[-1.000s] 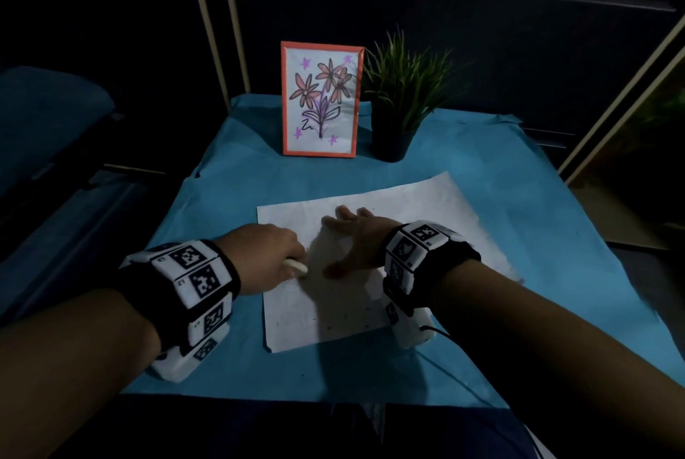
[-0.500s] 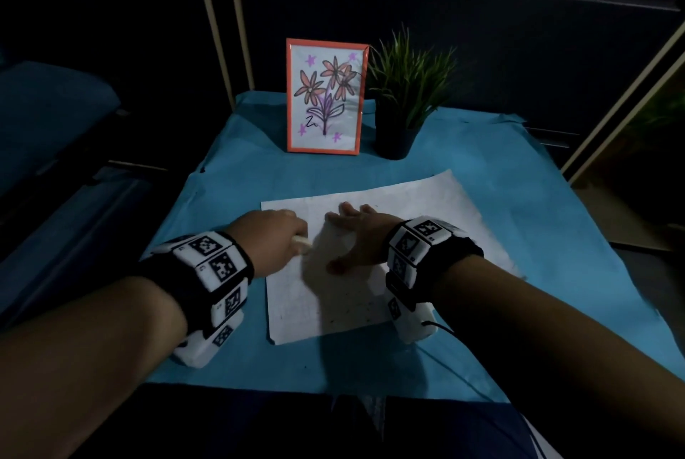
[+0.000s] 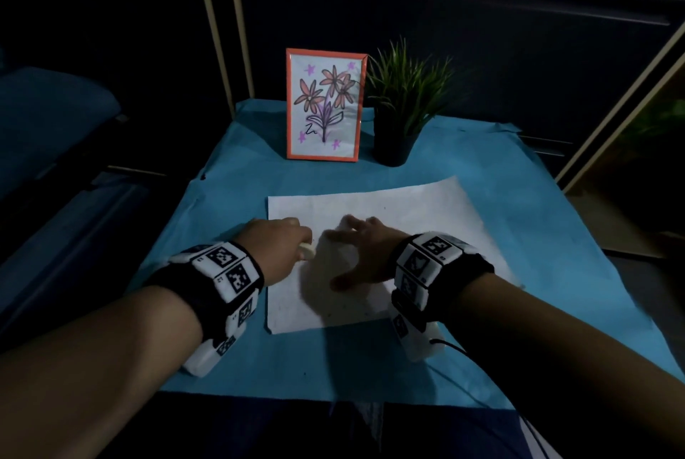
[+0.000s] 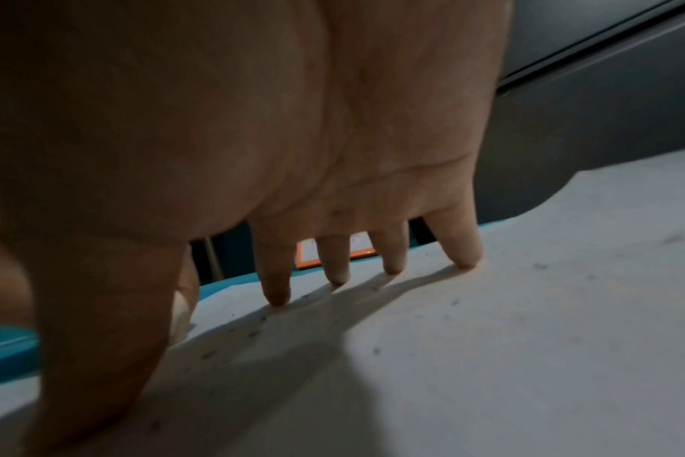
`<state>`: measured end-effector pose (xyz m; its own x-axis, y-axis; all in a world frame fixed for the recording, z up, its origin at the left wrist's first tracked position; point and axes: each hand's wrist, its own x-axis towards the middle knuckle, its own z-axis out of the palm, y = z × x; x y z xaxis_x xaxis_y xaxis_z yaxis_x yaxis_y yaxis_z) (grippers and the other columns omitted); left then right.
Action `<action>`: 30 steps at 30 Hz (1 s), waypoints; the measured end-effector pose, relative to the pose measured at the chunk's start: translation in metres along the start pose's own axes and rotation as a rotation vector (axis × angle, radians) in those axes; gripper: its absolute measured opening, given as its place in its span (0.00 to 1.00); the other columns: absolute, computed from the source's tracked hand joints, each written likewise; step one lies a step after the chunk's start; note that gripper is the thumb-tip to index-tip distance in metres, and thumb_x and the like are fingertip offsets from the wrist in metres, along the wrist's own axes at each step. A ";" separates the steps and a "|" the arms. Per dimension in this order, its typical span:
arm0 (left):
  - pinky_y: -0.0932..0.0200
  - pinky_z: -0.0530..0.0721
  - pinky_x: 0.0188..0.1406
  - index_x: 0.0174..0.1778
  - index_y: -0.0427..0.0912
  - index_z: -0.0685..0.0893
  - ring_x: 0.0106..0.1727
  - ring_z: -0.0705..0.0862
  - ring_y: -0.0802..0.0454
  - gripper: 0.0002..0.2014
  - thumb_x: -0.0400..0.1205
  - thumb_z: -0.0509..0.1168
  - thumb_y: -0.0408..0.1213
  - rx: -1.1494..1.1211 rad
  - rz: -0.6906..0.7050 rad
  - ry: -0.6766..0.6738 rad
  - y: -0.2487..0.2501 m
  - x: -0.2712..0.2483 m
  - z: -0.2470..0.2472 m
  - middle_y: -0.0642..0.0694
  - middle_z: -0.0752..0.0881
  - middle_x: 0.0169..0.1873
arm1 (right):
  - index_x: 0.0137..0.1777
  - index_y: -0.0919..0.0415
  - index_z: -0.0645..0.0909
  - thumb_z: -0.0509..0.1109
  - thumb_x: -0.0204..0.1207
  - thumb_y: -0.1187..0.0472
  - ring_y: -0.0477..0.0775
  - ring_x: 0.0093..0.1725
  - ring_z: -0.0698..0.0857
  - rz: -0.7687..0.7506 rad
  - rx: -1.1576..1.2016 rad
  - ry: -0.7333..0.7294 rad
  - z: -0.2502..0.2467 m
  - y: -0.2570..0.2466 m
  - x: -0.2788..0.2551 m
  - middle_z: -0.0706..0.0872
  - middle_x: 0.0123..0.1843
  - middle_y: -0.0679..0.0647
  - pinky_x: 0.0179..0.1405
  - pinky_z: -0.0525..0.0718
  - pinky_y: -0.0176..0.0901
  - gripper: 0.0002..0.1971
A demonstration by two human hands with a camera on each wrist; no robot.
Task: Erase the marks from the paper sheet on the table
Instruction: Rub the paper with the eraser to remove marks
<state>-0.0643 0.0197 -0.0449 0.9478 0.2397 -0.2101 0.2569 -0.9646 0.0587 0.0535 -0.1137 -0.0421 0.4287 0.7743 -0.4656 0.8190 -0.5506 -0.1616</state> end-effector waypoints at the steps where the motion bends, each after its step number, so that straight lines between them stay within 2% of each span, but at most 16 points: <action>1: 0.59 0.70 0.50 0.65 0.50 0.79 0.59 0.81 0.44 0.13 0.88 0.56 0.46 0.005 0.008 -0.016 0.000 0.001 0.000 0.49 0.79 0.62 | 0.81 0.37 0.52 0.70 0.69 0.34 0.61 0.79 0.56 -0.007 -0.016 -0.012 0.002 0.001 -0.001 0.55 0.81 0.47 0.73 0.67 0.66 0.43; 5: 0.51 0.71 0.64 0.63 0.54 0.80 0.60 0.81 0.49 0.11 0.87 0.57 0.45 0.030 0.056 -0.088 -0.001 -0.002 -0.001 0.53 0.79 0.61 | 0.81 0.35 0.47 0.70 0.67 0.32 0.61 0.81 0.51 0.020 -0.006 -0.060 0.003 0.002 0.003 0.49 0.82 0.42 0.74 0.63 0.67 0.47; 6: 0.52 0.73 0.62 0.62 0.54 0.81 0.59 0.81 0.49 0.11 0.87 0.57 0.45 0.031 0.064 -0.089 -0.003 -0.002 -0.002 0.54 0.79 0.60 | 0.81 0.34 0.46 0.70 0.67 0.32 0.60 0.81 0.50 0.026 -0.003 -0.066 0.003 0.002 0.003 0.48 0.83 0.42 0.74 0.62 0.68 0.47; 8: 0.57 0.75 0.53 0.60 0.52 0.82 0.57 0.81 0.49 0.11 0.86 0.58 0.48 -0.013 0.056 -0.061 -0.007 0.000 -0.003 0.53 0.80 0.59 | 0.81 0.34 0.45 0.70 0.68 0.32 0.60 0.82 0.48 0.020 -0.005 -0.062 0.004 0.003 0.002 0.46 0.83 0.41 0.75 0.61 0.69 0.47; 11: 0.60 0.72 0.46 0.57 0.49 0.83 0.54 0.81 0.49 0.13 0.86 0.59 0.50 -0.044 0.028 -0.004 -0.011 0.007 -0.004 0.52 0.81 0.55 | 0.81 0.34 0.45 0.69 0.68 0.32 0.59 0.82 0.47 0.010 -0.003 -0.059 0.005 0.003 0.001 0.46 0.84 0.41 0.76 0.61 0.70 0.47; 14: 0.60 0.72 0.45 0.55 0.48 0.84 0.51 0.80 0.52 0.09 0.85 0.61 0.46 -0.016 0.079 -0.045 -0.010 0.006 -0.003 0.53 0.80 0.51 | 0.81 0.33 0.45 0.71 0.68 0.33 0.59 0.83 0.47 0.019 0.011 -0.072 0.003 0.004 0.004 0.45 0.84 0.41 0.75 0.60 0.69 0.47; 17: 0.61 0.71 0.44 0.55 0.50 0.84 0.47 0.75 0.55 0.08 0.85 0.62 0.45 -0.009 0.123 -0.093 -0.008 0.000 -0.003 0.55 0.76 0.47 | 0.81 0.32 0.43 0.70 0.67 0.31 0.59 0.84 0.43 0.038 0.008 -0.081 0.005 0.005 0.006 0.41 0.85 0.41 0.76 0.57 0.71 0.48; 20: 0.59 0.75 0.49 0.58 0.49 0.84 0.53 0.81 0.50 0.12 0.86 0.60 0.48 -0.031 0.071 -0.050 -0.009 0.002 -0.006 0.52 0.81 0.54 | 0.80 0.31 0.42 0.70 0.66 0.30 0.59 0.84 0.40 0.044 0.009 -0.082 0.008 0.006 0.008 0.38 0.85 0.41 0.77 0.54 0.73 0.49; 22: 0.59 0.74 0.50 0.59 0.48 0.84 0.56 0.81 0.48 0.13 0.86 0.60 0.48 -0.044 0.038 -0.026 -0.008 0.004 -0.008 0.50 0.81 0.56 | 0.81 0.32 0.43 0.70 0.66 0.30 0.59 0.84 0.40 0.038 0.017 -0.077 0.008 0.007 0.008 0.39 0.85 0.41 0.78 0.54 0.72 0.49; 24: 0.60 0.72 0.48 0.59 0.48 0.83 0.57 0.80 0.48 0.11 0.85 0.62 0.46 -0.018 0.070 -0.053 -0.006 0.004 -0.008 0.50 0.80 0.55 | 0.81 0.32 0.44 0.71 0.66 0.31 0.59 0.84 0.41 0.029 0.021 -0.061 0.008 0.008 0.009 0.40 0.85 0.42 0.78 0.55 0.69 0.49; 27: 0.61 0.69 0.44 0.56 0.48 0.83 0.54 0.80 0.50 0.07 0.85 0.63 0.42 0.005 0.130 -0.101 -0.002 -0.005 -0.003 0.54 0.74 0.47 | 0.81 0.32 0.44 0.71 0.66 0.31 0.58 0.84 0.40 0.037 0.022 -0.065 0.008 0.007 0.009 0.39 0.85 0.42 0.78 0.53 0.69 0.49; 30: 0.60 0.72 0.47 0.57 0.49 0.84 0.55 0.80 0.50 0.10 0.85 0.62 0.46 -0.028 0.110 -0.092 -0.004 -0.007 -0.004 0.54 0.76 0.48 | 0.81 0.33 0.44 0.70 0.67 0.31 0.59 0.84 0.40 0.042 0.016 -0.070 0.007 0.006 0.008 0.39 0.85 0.42 0.78 0.54 0.70 0.49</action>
<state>-0.0711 0.0220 -0.0399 0.9496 0.1203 -0.2896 0.1588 -0.9808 0.1132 0.0589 -0.1133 -0.0528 0.4349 0.7269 -0.5315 0.7942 -0.5878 -0.1541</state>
